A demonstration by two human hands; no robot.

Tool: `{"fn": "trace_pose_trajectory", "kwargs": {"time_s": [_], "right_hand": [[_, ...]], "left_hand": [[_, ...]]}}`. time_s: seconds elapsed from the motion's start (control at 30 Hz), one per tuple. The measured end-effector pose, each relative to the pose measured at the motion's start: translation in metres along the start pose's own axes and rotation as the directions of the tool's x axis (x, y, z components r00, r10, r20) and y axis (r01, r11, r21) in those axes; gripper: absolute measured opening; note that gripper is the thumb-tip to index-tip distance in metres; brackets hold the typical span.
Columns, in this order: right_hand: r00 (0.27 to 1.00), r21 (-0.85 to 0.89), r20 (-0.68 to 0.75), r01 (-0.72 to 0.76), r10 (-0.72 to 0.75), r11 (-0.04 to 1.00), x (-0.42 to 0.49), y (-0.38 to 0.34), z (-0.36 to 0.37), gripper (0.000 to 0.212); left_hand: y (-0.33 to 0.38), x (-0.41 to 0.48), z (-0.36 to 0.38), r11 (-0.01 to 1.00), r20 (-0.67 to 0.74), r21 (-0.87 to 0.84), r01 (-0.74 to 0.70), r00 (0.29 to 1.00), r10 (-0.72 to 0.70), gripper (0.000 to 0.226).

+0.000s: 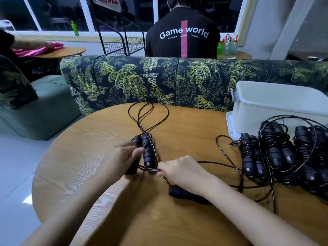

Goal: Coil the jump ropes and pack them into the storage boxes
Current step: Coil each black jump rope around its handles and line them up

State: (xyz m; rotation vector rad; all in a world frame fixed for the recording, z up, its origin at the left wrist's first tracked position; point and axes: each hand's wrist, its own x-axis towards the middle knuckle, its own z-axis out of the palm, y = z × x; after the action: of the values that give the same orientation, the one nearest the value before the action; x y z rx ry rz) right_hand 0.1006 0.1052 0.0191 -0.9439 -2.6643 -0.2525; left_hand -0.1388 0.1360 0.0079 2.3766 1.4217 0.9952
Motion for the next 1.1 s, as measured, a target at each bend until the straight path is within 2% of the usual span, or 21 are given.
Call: {"fn": "trace_pose_trajectory", "kwargs": {"time_s": [0.07, 0.17, 0.27, 0.33, 0.4, 0.47, 0.6, 0.7, 0.77, 0.83, 0.9, 0.93, 0.97, 1.03, 1.1], "right_hand": [[0.996, -0.033, 0.087, 0.032, -0.029, 0.999, 0.004, -0.006, 0.008, 0.029], [0.991, -0.048, 0.135, 0.023, -0.017, 0.999, 0.009, -0.012, 0.010, 0.030], [0.992, -0.053, 0.128, 0.024, -0.017, 0.998, 0.012, -0.017, 0.009, 0.030], [0.994, -0.054, 0.104, 0.032, -0.026, 0.998, 0.013, -0.019, 0.008, 0.031], [0.993, -0.033, 0.102, 0.055, -0.051, 0.998, 0.014, -0.024, 0.008, 0.029], [0.993, -0.014, 0.104, 0.056, -0.054, 0.998, 0.014, -0.030, 0.008, 0.033], [0.994, -0.054, 0.107, -0.006, 0.012, 0.999, 0.024, -0.037, 0.004, 0.059], [0.974, 0.057, 0.214, 0.062, -0.073, 0.996, 0.030, -0.041, -0.001, 0.055], [0.967, 0.101, 0.229, 0.089, -0.110, 0.991, 0.030, -0.044, -0.006, 0.057], [0.973, 0.138, 0.211, 0.064, -0.093, 0.988, 0.025, -0.044, -0.005, 0.062], [0.983, 0.165, 0.175, 0.034, -0.063, 0.986, 0.021, -0.042, -0.004, 0.088], [0.981, 0.165, 0.188, 0.007, -0.039, 0.986, 0.019, -0.041, -0.007, 0.096], [0.979, 0.151, 0.202, -0.012, -0.019, 0.988, 0.017, -0.039, -0.009, 0.097], [0.983, 0.127, 0.181, -0.008, -0.015, 0.992, 0.013, -0.035, -0.013, 0.079], [0.985, 0.083, 0.172, 0.009, -0.023, 0.997, 0.012, -0.033, -0.017, 0.060]], "left_hand": [[-0.011, -0.001, -0.004, 0.991, 0.003, 0.082, 0.105, 0.994, -0.106, 0.053], [-0.018, 0.006, -0.004, 0.953, 0.095, 0.250, 0.174, 0.974, -0.203, 0.025], [-0.004, 0.013, -0.006, 0.880, 0.173, 0.438, 0.186, 0.942, -0.286, 0.022], [0.005, 0.015, -0.011, 0.801, 0.169, 0.563, 0.205, 0.920, -0.354, 0.018], [0.006, 0.012, -0.016, 0.744, 0.150, 0.615, 0.261, 0.888, -0.435, 0.016], [-0.002, 0.008, -0.013, 0.734, 0.150, 0.600, 0.318, 0.856, -0.494, 0.027], [-0.011, 0.000, 0.001, 0.699, 0.147, 0.561, 0.443, 0.778, -0.611, 0.052], [-0.013, -0.001, 0.001, 0.672, 0.104, 0.550, 0.495, 0.758, -0.644, 0.051], [-0.016, -0.001, -0.001, 0.679, 0.071, 0.526, 0.512, 0.769, -0.635, 0.042], [-0.019, -0.003, 0.001, 0.738, -0.004, 0.386, 0.554, 0.801, -0.599, 0.032], [-0.019, -0.003, 0.002, 0.816, -0.118, 0.088, 0.572, 0.819, -0.561, 0.023], [-0.018, -0.001, 0.001, 0.831, -0.176, -0.043, 0.555, 0.814, -0.553, 0.019], [-0.020, 0.000, -0.001, 0.837, -0.233, -0.104, 0.537, 0.805, -0.545, 0.015], [-0.028, 0.003, -0.006, 0.839, -0.305, -0.065, 0.540, 0.790, -0.532, 0.013], [-0.041, 0.004, -0.010, 0.797, -0.270, 0.021, 0.604, 0.771, -0.577, 0.022]]}}
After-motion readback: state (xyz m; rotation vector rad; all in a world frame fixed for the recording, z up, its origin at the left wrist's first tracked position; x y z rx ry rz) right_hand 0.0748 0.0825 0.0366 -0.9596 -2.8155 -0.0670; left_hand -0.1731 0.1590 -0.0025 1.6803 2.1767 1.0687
